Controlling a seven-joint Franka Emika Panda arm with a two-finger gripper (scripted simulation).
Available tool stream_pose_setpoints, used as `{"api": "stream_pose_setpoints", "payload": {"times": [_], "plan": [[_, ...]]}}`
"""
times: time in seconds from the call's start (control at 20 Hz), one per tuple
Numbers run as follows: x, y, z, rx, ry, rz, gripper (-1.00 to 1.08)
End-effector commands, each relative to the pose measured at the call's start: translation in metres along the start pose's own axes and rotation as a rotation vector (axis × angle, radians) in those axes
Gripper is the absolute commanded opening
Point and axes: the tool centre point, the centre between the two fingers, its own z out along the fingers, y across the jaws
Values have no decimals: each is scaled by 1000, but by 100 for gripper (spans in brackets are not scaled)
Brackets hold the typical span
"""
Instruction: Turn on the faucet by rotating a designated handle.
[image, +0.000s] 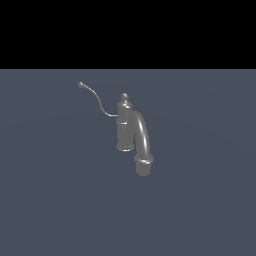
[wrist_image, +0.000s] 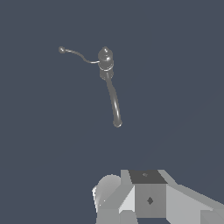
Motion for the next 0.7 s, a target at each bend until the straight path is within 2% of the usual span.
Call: {"api": "stream_pose_setpoints", "payload": {"times": [0.0, 0.65], "plan": [[0, 0, 0, 0, 0, 0, -100], [9, -13, 5, 9, -1, 4, -100]]}}
